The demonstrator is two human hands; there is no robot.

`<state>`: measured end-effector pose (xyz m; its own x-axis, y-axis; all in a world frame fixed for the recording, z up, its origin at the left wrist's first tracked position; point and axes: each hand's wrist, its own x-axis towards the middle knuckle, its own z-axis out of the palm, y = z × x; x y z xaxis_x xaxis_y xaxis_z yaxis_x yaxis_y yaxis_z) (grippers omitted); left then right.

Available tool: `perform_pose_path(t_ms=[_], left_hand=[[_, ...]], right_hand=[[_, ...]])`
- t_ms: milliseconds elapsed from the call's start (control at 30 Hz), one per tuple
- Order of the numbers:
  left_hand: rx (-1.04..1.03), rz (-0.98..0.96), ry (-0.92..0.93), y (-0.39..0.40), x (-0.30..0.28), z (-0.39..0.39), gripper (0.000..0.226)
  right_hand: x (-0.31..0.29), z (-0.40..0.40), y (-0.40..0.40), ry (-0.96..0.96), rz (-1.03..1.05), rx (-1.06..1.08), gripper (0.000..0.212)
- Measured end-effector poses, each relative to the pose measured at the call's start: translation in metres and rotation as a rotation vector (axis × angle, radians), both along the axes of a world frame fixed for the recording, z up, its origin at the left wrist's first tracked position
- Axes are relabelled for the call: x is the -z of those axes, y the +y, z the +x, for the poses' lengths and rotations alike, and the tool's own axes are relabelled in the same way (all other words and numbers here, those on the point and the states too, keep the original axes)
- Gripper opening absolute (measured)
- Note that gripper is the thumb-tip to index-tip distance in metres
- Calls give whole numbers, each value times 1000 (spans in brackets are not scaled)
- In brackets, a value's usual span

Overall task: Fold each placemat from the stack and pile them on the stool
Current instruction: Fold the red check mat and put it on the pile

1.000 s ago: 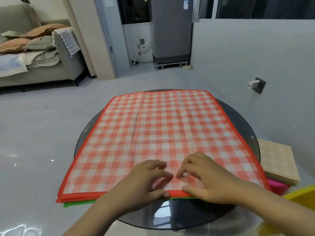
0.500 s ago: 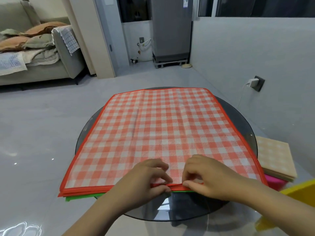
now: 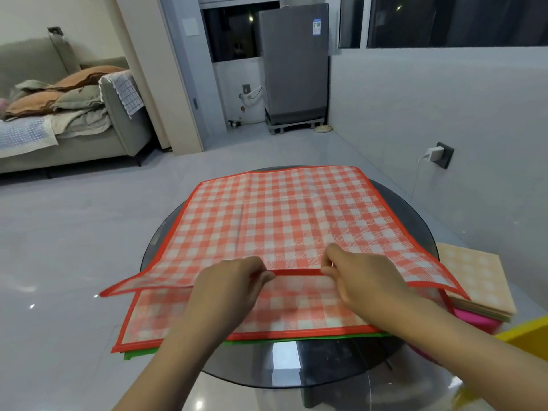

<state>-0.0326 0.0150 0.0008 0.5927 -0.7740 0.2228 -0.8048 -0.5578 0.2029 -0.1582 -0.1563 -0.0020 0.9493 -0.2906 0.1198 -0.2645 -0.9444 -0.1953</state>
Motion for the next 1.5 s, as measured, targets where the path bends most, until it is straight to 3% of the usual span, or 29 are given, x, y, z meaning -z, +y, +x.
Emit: perform_pose_path(t_ms=[167, 400, 567, 733, 900, 1200, 1500], left_hand=[[64, -51, -29, -1, -22, 3, 28], [124, -144, 55, 3, -63, 1, 18], [92, -231, -82, -16, -67, 17, 18], [81, -323, -186, -43, -48, 49, 8], [15, -301, -169, -64, -16, 79, 10], [-68, -61, -41, -74, 34, 103, 23], [-54, -42, -86, -83, 41, 71, 30]], right_hand=[[-30, -5, 0, -37, -107, 31, 7], [-74, -20, -3, -184, -185, 29, 16], [-72, 4, -29, -376, -159, -18, 11], [-47, 39, -64, -461, -109, -68, 29], [-22, 78, -80, -373, -53, 6, 34], [30, 109, -91, -62, 91, 42, 42], [33, 103, -75, -71, 86, -24, 36]])
